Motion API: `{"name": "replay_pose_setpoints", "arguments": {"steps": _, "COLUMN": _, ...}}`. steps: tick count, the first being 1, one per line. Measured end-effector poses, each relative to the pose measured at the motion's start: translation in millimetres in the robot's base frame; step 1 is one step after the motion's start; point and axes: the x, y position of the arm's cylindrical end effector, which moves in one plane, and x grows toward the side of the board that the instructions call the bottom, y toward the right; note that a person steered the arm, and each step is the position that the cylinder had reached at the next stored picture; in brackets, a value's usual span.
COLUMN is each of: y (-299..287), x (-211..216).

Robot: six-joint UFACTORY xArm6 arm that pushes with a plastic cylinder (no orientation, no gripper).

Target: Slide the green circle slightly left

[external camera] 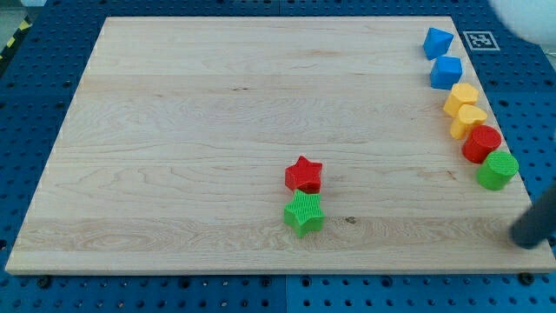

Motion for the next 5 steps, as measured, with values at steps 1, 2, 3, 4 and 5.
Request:
{"name": "replay_pose_setpoints", "arguments": {"steps": 1, "y": 39.4, "x": -9.3}}
{"name": "replay_pose_setpoints", "arguments": {"steps": 2, "y": 54.3, "x": -43.2}}
{"name": "replay_pose_setpoints", "arguments": {"steps": 3, "y": 53.9, "x": -59.9}}
{"name": "replay_pose_setpoints", "arguments": {"steps": 4, "y": 32.0, "x": -76.5}}
{"name": "replay_pose_setpoints", "arguments": {"steps": 5, "y": 16.8, "x": -76.5}}
